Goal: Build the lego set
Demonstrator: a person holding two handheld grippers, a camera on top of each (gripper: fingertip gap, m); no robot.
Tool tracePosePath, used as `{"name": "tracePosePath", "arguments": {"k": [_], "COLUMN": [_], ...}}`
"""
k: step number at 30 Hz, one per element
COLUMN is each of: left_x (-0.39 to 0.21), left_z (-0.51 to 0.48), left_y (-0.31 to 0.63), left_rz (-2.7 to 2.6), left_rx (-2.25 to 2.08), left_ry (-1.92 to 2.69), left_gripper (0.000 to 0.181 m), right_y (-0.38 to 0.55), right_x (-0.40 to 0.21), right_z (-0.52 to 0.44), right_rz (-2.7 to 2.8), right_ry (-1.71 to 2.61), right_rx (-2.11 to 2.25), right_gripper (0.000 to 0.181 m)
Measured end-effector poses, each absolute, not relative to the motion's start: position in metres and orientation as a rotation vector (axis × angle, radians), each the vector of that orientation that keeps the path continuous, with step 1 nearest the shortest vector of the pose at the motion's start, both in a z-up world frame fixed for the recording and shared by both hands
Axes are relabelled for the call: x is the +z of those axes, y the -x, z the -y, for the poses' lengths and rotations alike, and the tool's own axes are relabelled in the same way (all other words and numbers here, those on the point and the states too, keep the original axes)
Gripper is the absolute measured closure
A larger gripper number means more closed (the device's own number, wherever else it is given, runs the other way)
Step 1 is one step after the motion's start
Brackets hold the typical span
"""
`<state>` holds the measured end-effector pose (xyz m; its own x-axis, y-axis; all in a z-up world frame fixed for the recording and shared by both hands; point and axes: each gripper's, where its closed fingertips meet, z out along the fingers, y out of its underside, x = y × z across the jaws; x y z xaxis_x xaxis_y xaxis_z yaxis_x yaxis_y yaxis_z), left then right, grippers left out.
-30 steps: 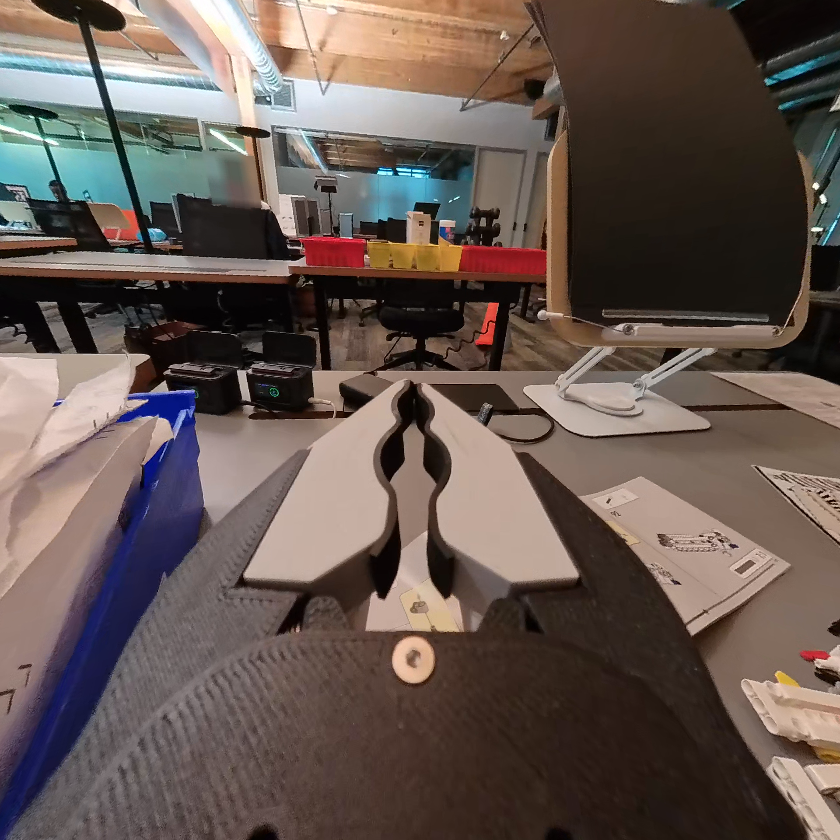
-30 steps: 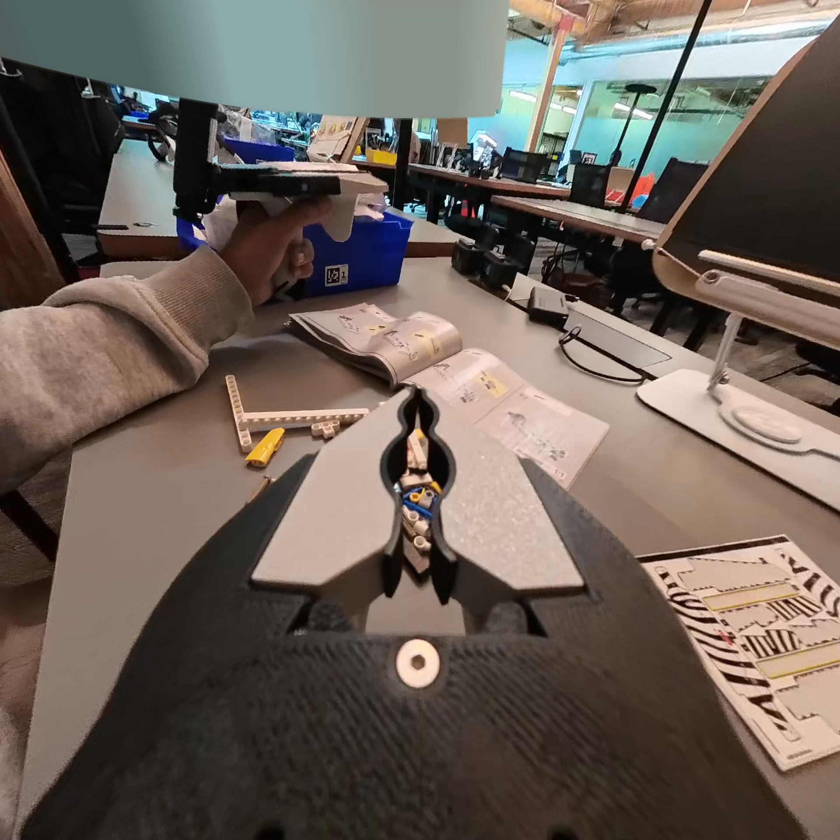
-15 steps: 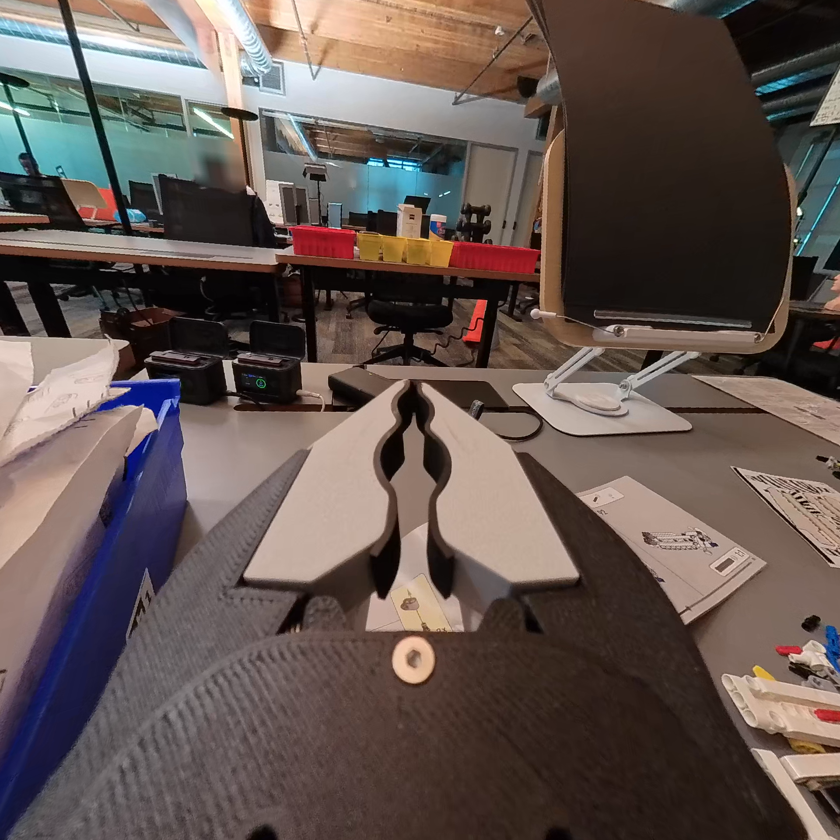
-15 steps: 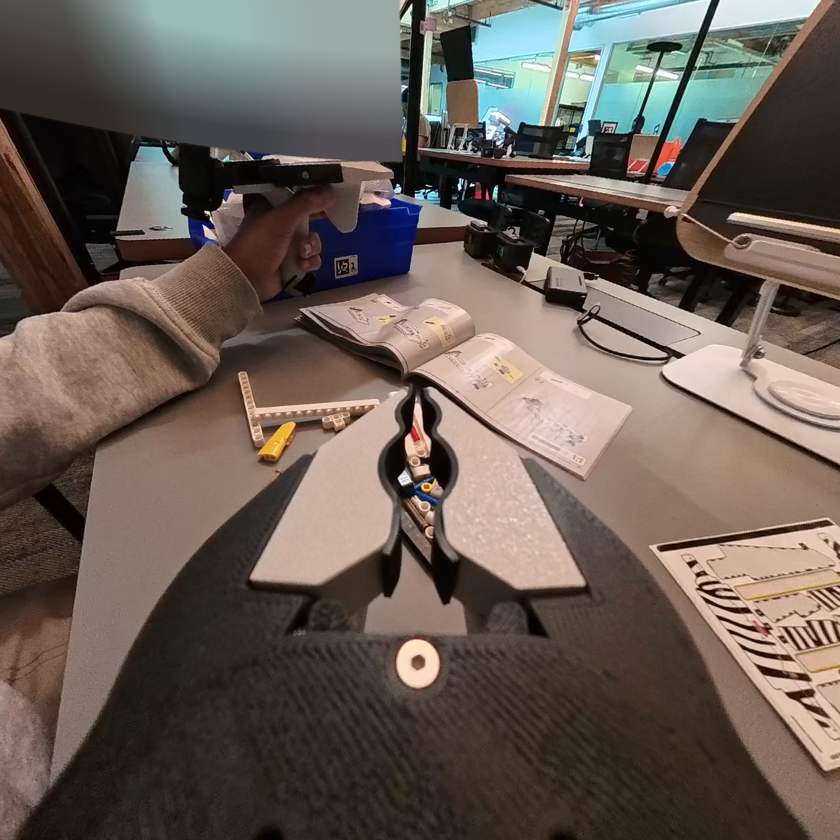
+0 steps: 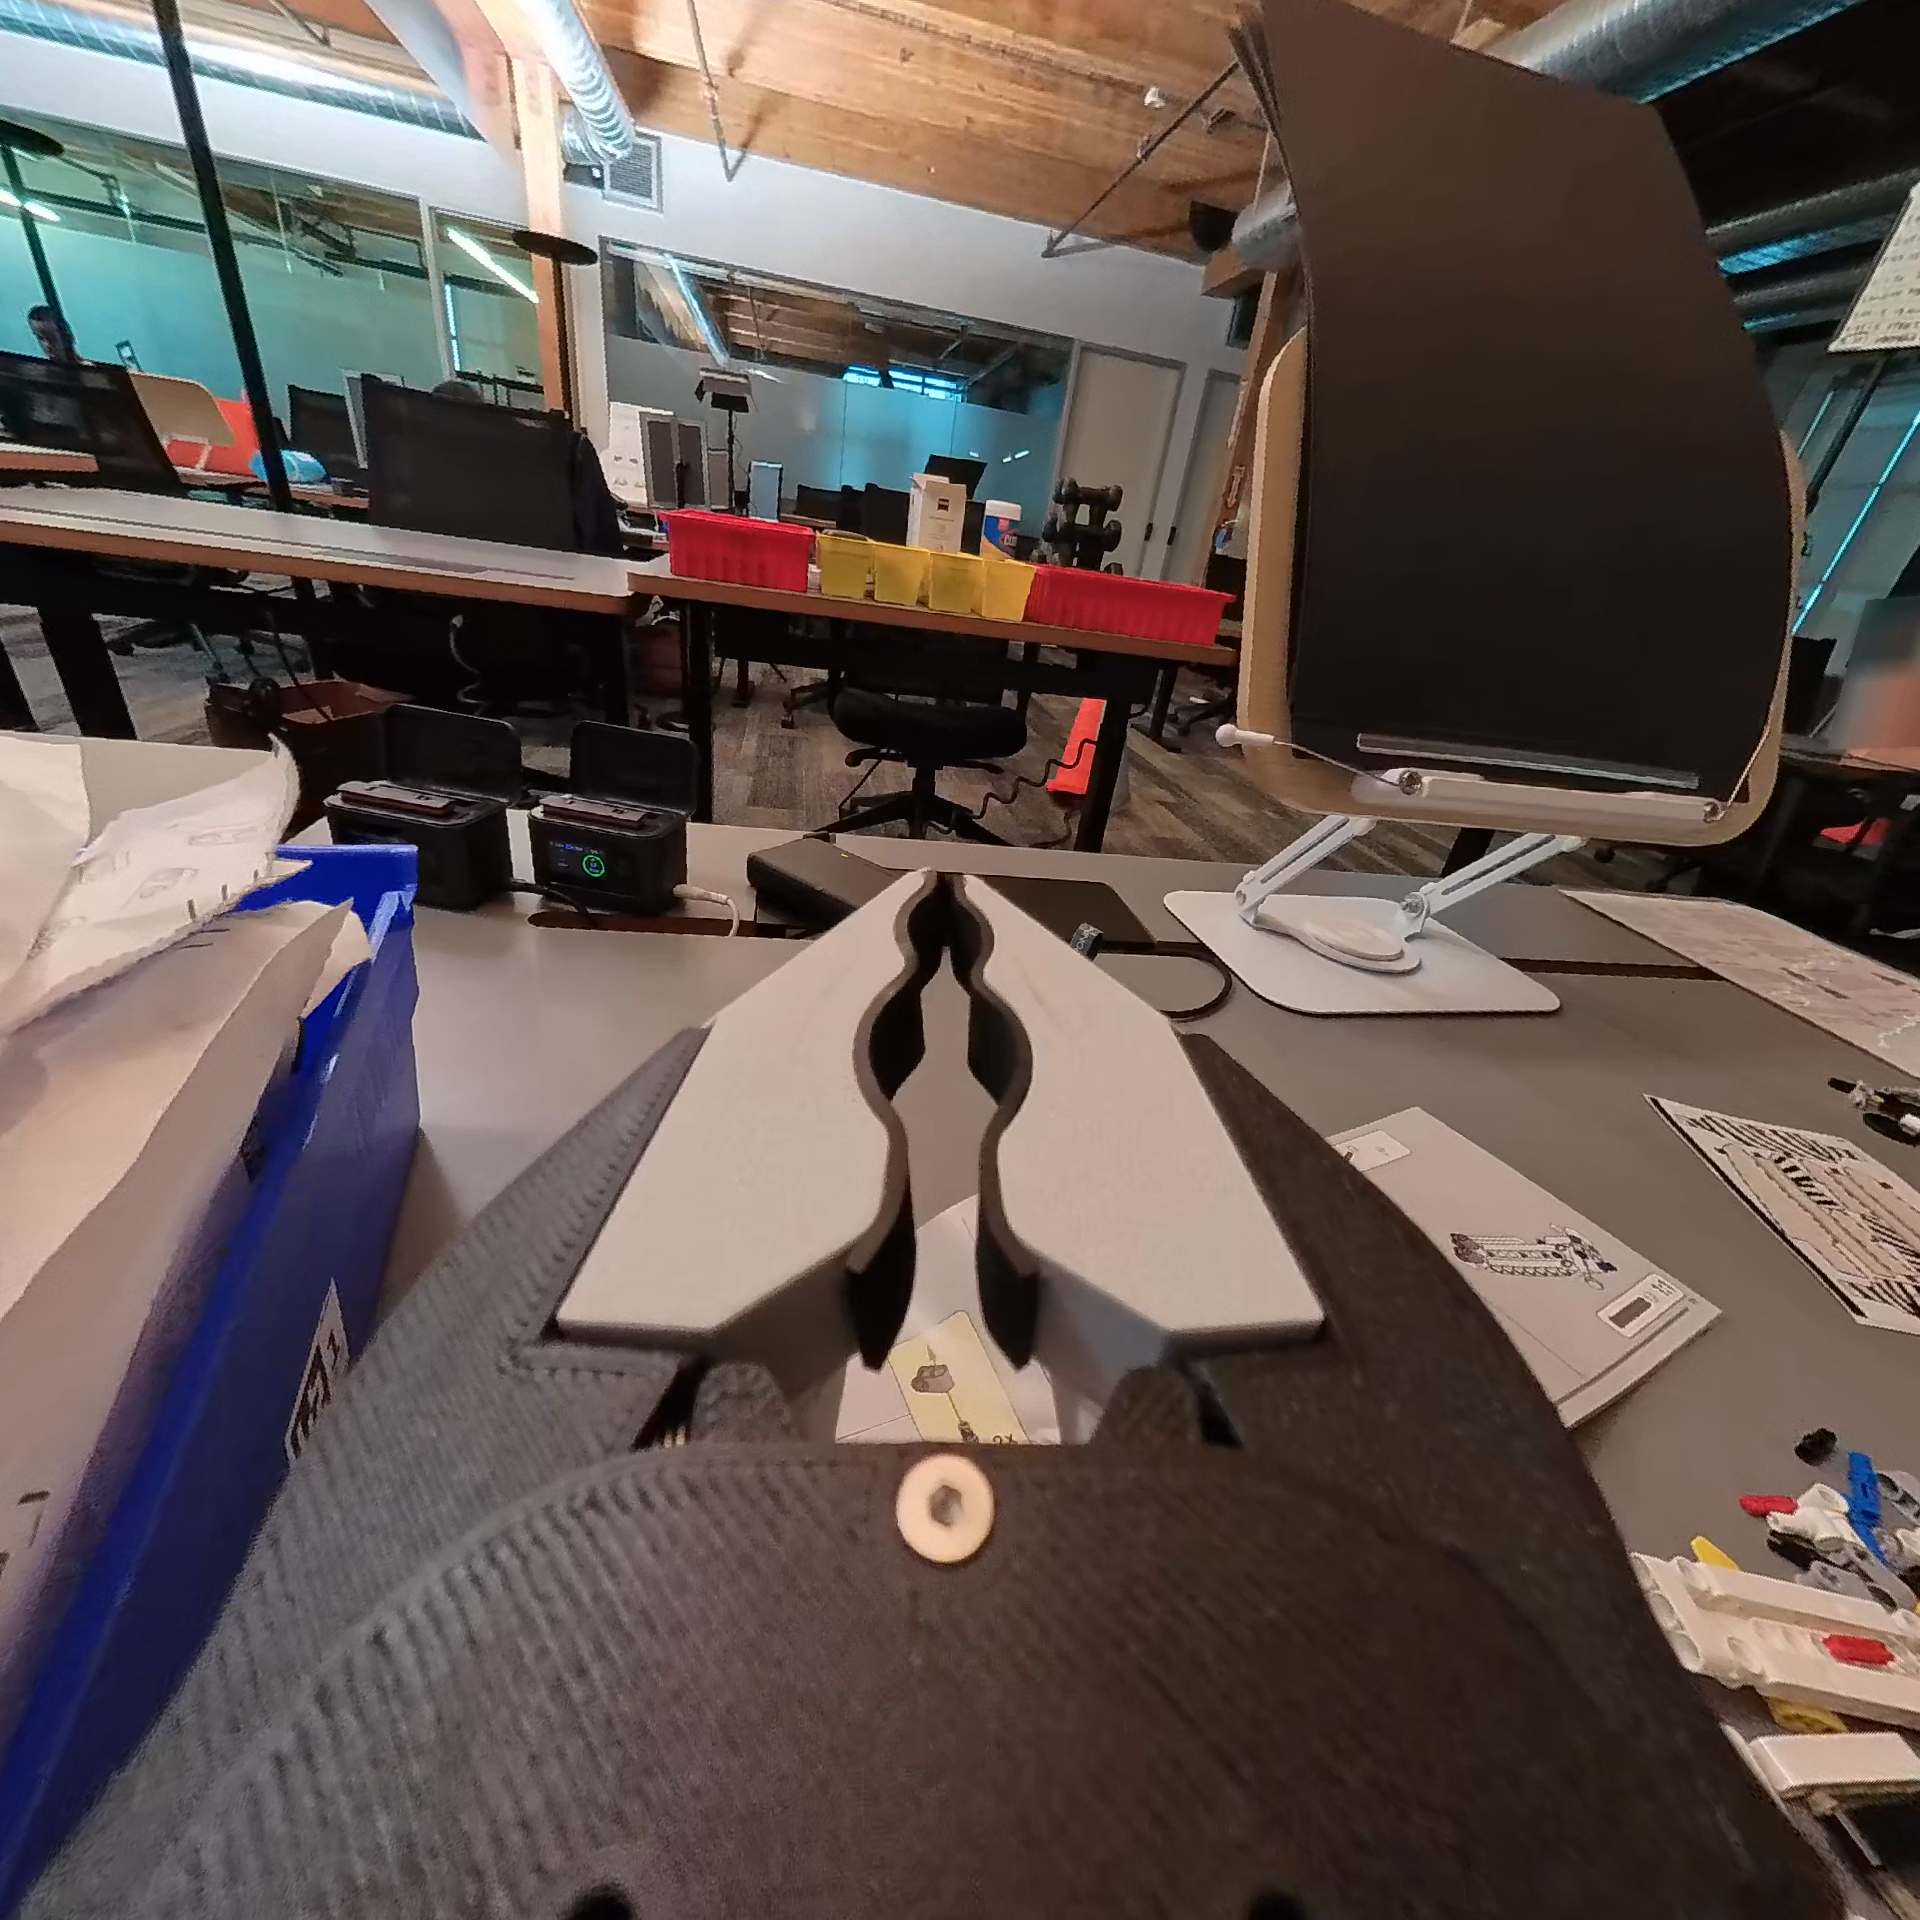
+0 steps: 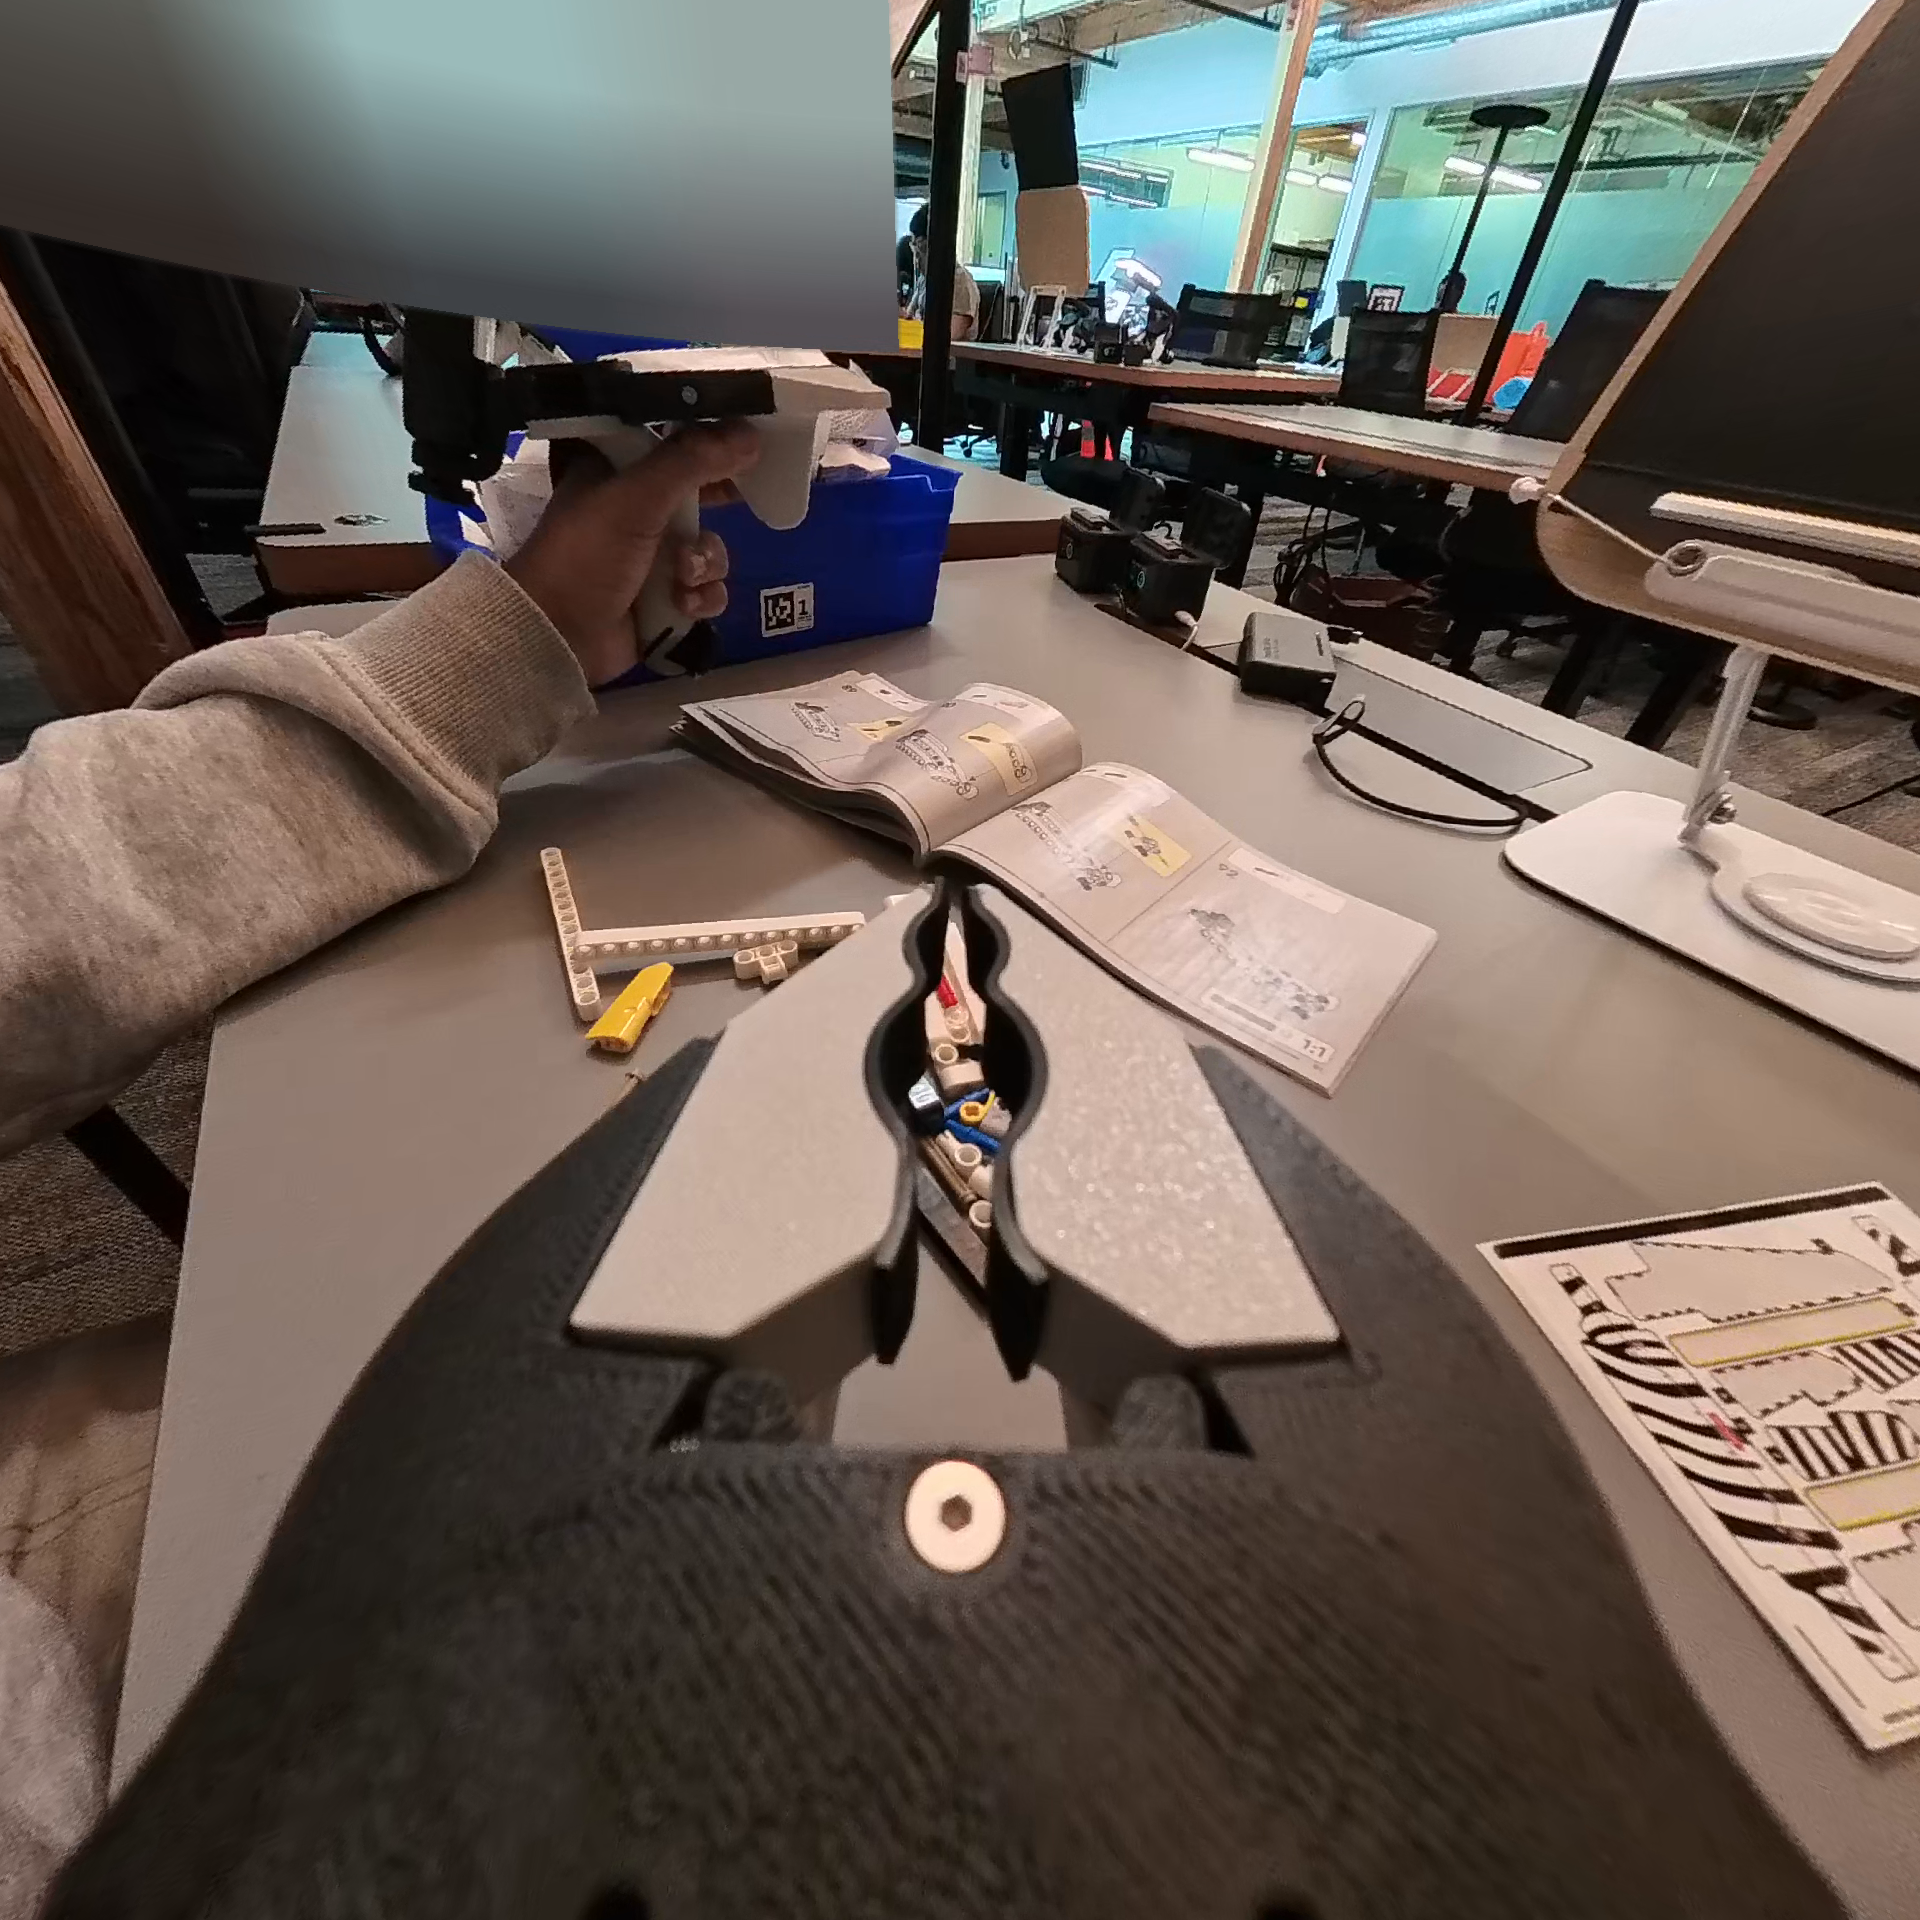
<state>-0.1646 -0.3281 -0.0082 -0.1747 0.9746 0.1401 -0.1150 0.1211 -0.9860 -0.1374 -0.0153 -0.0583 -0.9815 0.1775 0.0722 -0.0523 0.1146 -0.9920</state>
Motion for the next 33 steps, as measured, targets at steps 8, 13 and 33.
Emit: {"name": "tracePosePath", "arguments": {"k": [8,13,33], "left_x": [-0.010,-0.011,-0.021], "left_z": [0.328,0.328,0.326], "left_y": [0.165,0.166,0.172], "left_rz": [1.326,1.332,1.367], "left_rx": [1.280,1.277,1.234], "left_ry": [0.949,0.953,0.994], "left_gripper": [0.181,0.181,0.180], "right_y": [0.137,0.137,0.138], "right_x": [-0.059,-0.058,-0.055], "right_z": [0.016,0.015,0.013], "right_rz": [2.209,2.207,2.200], "right_ry": [0.124,0.126,0.142], "right_rx": [1.978,1.983,2.012], "right_gripper": [0.181,0.181,0.181]}}
